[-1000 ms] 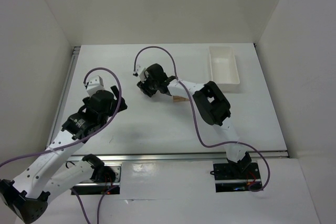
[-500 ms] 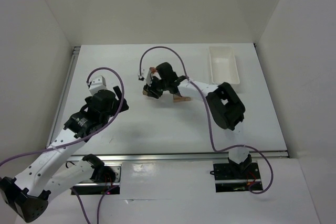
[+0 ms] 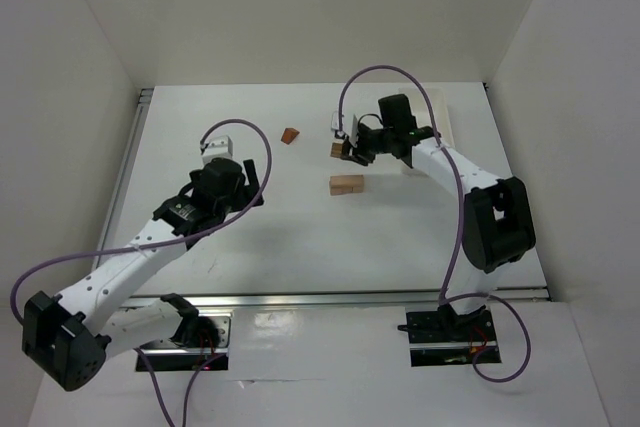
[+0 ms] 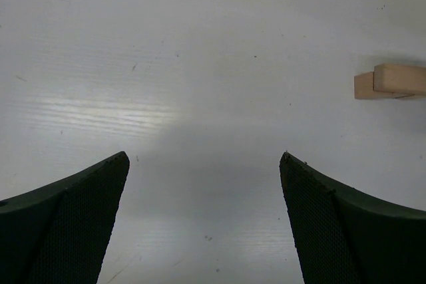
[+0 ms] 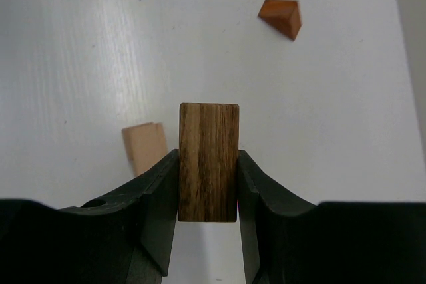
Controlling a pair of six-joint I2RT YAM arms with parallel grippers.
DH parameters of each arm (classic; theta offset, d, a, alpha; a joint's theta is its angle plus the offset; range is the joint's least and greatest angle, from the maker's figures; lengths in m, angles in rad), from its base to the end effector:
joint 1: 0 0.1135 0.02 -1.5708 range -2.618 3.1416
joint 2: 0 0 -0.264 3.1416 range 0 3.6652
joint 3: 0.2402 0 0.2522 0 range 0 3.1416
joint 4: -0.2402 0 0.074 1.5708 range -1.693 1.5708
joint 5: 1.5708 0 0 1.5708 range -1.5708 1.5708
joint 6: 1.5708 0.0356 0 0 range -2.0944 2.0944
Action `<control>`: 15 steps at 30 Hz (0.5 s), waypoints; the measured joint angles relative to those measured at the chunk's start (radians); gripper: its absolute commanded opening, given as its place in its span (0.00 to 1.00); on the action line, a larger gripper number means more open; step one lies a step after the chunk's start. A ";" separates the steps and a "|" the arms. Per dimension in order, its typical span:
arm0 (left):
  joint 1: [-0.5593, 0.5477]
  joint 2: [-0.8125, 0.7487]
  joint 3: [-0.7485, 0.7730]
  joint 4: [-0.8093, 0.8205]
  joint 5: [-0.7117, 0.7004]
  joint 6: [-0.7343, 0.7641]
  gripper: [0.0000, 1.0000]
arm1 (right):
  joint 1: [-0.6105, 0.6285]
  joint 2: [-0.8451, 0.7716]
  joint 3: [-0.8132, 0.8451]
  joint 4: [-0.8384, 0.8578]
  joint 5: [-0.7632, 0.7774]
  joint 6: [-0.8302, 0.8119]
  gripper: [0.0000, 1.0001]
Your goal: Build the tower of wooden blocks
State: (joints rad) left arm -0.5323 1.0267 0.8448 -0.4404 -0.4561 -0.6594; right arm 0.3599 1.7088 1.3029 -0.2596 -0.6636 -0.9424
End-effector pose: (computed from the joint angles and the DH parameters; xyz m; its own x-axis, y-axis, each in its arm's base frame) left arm 0.1986 -0.0988 0.2923 -0.4872 -0.3514 -0.7995 -0.1913 0.9362 -0.2949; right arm 0.3529 0.1562 0.2704 0.2516 -0.5863 -0.7701 -0.8972 0.1572 -0.4128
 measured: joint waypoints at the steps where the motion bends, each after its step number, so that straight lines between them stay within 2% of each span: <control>1: 0.000 0.019 0.001 0.014 0.008 0.006 0.99 | -0.008 0.000 -0.014 -0.021 -0.008 -0.018 0.01; 9: 0.000 0.154 0.034 0.120 0.092 0.079 0.99 | -0.016 0.022 -0.011 -0.205 -0.058 -0.164 0.03; 15: 0.000 0.175 0.046 0.152 0.118 0.084 0.99 | -0.016 0.080 0.017 -0.258 -0.060 -0.208 0.07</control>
State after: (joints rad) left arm -0.5323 1.2022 0.8906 -0.2886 -0.3382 -0.5751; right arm 0.3439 1.7893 1.3197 -0.5179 -0.7231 -1.1503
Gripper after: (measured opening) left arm 0.993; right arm 0.436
